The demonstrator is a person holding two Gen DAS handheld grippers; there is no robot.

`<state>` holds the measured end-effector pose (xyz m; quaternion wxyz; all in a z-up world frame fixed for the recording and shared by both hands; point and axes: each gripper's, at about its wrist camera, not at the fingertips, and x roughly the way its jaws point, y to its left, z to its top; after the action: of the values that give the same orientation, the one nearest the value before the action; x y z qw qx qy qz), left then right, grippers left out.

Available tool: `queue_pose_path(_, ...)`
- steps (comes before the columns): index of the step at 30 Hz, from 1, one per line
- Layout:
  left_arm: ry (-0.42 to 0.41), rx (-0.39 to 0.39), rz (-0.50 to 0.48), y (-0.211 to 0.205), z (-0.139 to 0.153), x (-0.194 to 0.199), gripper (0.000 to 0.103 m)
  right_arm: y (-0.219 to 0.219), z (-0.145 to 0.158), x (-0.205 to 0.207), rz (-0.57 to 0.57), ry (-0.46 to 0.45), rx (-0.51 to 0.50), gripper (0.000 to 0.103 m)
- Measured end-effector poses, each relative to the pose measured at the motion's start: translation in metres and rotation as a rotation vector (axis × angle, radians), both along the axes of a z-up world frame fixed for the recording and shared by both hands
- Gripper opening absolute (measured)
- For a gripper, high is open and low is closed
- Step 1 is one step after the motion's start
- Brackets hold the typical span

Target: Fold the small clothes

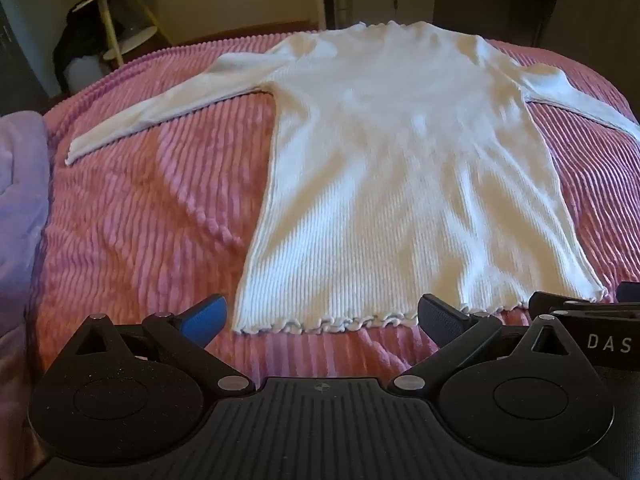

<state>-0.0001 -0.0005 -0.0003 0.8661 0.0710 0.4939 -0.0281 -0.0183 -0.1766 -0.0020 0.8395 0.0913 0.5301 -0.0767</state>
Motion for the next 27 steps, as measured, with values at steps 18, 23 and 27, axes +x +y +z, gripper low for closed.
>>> queue_pose_path(18,0.023,-0.01,0.01,0.0055,-0.0051,0.0011,0.103,0.0002,0.0034,0.0032,-0.004,-0.012,0.006,0.099)
queue_pose_path(23,0.024,-0.006,0.01,0.0044,-0.0063,-0.0004,0.103,-0.0017,0.0042,0.0026,-0.008,-0.019,0.011,0.099)
queue_pose_path(27,0.026,-0.007,0.011,0.0043,-0.0072,-0.0013,0.103,-0.0023,0.0045,0.0033,-0.006,-0.02,0.011,0.099)
